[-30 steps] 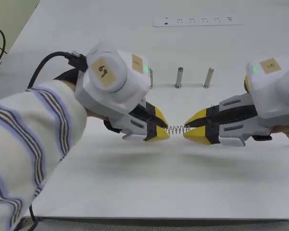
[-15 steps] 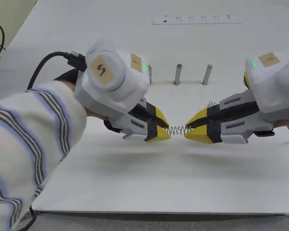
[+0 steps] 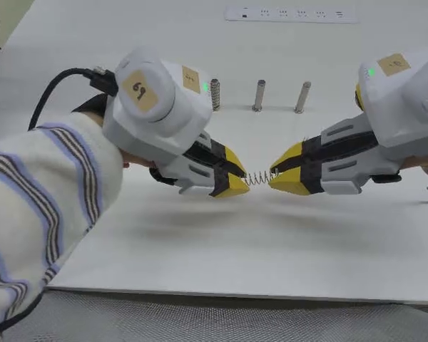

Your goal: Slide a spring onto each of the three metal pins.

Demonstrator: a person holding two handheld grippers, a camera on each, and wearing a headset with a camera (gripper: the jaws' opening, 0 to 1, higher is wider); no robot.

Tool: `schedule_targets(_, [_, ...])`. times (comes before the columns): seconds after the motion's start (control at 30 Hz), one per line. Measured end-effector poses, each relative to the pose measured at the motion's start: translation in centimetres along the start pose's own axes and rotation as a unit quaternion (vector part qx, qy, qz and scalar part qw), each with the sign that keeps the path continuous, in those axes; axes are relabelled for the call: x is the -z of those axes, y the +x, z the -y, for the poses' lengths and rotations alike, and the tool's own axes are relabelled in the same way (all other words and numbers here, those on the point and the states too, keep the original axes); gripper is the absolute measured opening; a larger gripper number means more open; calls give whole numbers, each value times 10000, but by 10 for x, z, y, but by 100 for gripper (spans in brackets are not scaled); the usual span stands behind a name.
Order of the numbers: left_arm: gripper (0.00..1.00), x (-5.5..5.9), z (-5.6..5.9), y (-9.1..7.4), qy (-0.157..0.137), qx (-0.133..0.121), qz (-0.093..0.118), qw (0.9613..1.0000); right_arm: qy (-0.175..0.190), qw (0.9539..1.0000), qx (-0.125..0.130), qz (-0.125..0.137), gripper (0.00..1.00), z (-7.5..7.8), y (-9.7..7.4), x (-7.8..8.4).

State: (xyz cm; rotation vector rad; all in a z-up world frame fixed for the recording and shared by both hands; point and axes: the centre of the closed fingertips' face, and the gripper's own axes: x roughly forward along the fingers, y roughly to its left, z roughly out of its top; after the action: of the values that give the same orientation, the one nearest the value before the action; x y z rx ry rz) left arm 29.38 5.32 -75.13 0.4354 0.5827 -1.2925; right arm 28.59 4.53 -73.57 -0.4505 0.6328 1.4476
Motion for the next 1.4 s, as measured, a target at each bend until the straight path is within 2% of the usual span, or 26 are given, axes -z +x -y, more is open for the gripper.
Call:
schedule_targets(0.27, [2,-5,-2,4,-100,-149,183,9997,-265,9993,27,-249,7,-1,-8,-5])
schedule_targets(0.57, [2,-6,0,10,-106,-161,267,9995,-425,9979,-13,-493,7,-1,-9,-4])
schedule_targets(0.63, [2,-5,0,12,-180,-136,299,9993,-449,9975,-29,-540,7,-2,-9,-5])
schedule_targets(0.7, [2,-6,-1,14,-196,-182,342,9991,-460,9968,42,-645,7,2,-8,-4])
schedule_targets(1.07, [2,-11,1,23,-216,-190,438,9986,-609,9942,-26,-892,7,2,-6,-11])
schedule_targets(1.4, [2,-6,-1,25,-295,-175,413,9986,-573,9922,-80,-1103,7,6,-2,-6])
